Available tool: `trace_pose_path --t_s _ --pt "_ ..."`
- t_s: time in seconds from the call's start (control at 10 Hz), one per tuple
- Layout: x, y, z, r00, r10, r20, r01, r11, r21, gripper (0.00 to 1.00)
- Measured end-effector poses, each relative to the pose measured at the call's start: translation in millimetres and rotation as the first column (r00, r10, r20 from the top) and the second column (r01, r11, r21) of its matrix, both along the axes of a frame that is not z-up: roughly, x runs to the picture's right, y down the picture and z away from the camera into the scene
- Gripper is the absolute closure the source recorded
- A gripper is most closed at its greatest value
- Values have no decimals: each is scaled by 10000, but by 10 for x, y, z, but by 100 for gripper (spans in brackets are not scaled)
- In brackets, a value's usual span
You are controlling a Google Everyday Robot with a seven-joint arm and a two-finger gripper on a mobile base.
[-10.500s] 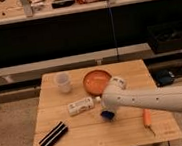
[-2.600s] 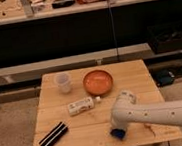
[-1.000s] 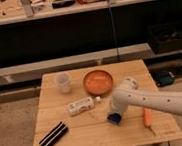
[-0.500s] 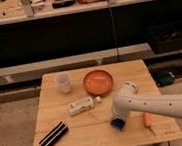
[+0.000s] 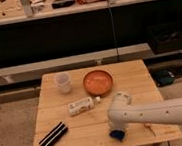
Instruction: Wipe the white sponge on the table
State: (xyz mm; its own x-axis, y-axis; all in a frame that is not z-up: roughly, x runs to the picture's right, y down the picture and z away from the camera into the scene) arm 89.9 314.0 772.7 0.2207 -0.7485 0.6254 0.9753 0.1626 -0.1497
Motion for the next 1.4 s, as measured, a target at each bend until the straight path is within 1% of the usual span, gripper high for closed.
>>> trace_pose_path --t_s 0.2,0.4,0.5,0.6,0.7,0.8,0.9,1.0,1.2,1.4 --pt "-263 2 -17 9985 -518 148 518 9987 31 96" --pt "-313 -84 38 9981 -574 209 572 9983 85 96" --pt "-326 -186 123 9981 -594 187 592 9982 130 96" --pt "-349 -305 229 9984 -524 219 520 9985 149 96" --pt "-336 -384 290 9988 -404 276 399 9991 165 96" --pt "-306 -467 342 9990 -260 375 252 9994 239 96" --pt "-248 -579 404 9986 -9 521 -10 9993 365 96" --pt "-155 -630 432 9983 214 547 -237 9988 421 96" --pt "137 -642 454 9966 714 411 -730 9966 374 96" --pt "363 -556 390 9944 1043 191 -1047 9942 251 96"
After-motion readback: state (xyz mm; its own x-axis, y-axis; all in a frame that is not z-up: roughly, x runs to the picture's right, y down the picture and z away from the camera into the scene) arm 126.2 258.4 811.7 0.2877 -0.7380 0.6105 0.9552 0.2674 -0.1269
